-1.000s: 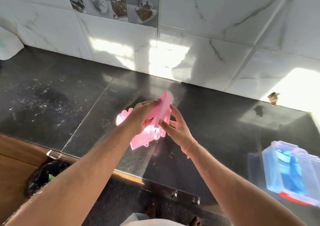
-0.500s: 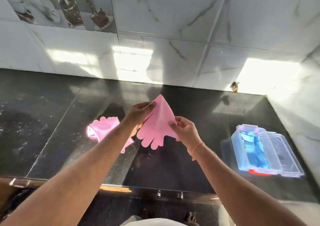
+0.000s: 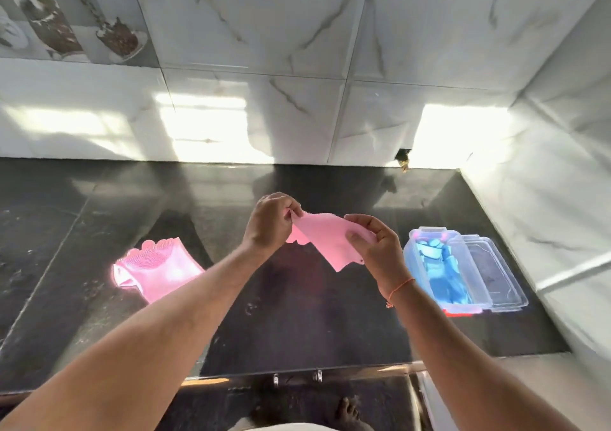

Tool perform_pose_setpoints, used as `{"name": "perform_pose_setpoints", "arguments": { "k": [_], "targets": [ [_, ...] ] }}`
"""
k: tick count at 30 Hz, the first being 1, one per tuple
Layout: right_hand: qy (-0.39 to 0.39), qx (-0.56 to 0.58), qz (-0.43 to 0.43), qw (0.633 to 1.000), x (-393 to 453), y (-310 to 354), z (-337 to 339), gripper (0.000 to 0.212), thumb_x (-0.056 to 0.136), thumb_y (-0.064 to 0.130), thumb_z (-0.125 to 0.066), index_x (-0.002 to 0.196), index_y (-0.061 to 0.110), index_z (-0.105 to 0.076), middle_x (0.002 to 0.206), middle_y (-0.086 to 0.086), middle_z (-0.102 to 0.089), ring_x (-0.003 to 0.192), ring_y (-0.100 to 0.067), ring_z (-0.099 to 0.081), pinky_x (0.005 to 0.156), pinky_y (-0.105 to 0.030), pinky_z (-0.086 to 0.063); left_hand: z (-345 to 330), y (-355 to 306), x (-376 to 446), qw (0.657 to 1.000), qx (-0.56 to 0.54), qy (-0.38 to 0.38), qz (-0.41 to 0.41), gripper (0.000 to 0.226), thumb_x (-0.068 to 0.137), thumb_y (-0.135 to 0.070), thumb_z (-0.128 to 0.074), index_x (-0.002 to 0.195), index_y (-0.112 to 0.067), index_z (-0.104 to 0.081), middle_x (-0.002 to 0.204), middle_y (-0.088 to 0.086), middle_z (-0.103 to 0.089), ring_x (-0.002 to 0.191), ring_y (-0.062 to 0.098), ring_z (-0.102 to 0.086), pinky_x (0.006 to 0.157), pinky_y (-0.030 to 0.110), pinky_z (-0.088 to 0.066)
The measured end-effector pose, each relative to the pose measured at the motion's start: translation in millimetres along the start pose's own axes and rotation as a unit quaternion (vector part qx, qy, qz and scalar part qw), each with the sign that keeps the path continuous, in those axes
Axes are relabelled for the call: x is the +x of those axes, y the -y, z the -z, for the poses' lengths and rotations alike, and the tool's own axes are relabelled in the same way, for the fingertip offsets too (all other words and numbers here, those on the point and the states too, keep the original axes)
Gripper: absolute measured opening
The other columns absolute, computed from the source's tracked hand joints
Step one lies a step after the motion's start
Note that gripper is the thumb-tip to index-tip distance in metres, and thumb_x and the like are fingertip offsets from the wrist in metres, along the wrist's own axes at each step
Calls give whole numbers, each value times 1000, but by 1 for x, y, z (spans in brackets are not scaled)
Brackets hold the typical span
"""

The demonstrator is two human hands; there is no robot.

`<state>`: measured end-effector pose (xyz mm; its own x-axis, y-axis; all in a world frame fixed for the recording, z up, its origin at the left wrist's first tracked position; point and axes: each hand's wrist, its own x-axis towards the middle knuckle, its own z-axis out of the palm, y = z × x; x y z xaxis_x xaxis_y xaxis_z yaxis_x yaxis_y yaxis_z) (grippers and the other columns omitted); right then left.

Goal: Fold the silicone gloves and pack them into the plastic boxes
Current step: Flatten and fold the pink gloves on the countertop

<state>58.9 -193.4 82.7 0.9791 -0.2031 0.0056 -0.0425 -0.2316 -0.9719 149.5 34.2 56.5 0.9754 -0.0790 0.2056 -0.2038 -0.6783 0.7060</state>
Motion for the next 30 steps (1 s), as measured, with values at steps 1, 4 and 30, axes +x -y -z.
{"name": "perform_pose_setpoints", "arguments": {
  "k": [1,4,30],
  "targets": [
    [-18,-17,10,1000,-4,-5,7,34,96,6,-74,108,36,-80,109,20,-79,98,2,-70,71,-12,-55,-8,-7,3,1000,0,-13,-14,41,86,15,-63,80,-22,-80,104,-9,-77,104,15,-62,89,20,-45],
    [-57,-43,-12,997,-27,-34,23,39,91,1,-77,103,38,-79,112,12,-77,101,-6,-70,76,-17,-58,-33,-14,-7,998,18,10,-55,36,83,16,-66,73,-17,-77,104,-8,-72,109,21,-59,96,31,-50],
    [47,-151,-281,947,11,-128,9,23,96,21,-74,119,16,-75,103,-1,-79,94,-22,-78,75,-46,-70,-99,63,-135,918,253,302,-48,75,106,-72,-21,172,-50,7,183,-14,18,171,22,14,133,68,4]
  ]
}}
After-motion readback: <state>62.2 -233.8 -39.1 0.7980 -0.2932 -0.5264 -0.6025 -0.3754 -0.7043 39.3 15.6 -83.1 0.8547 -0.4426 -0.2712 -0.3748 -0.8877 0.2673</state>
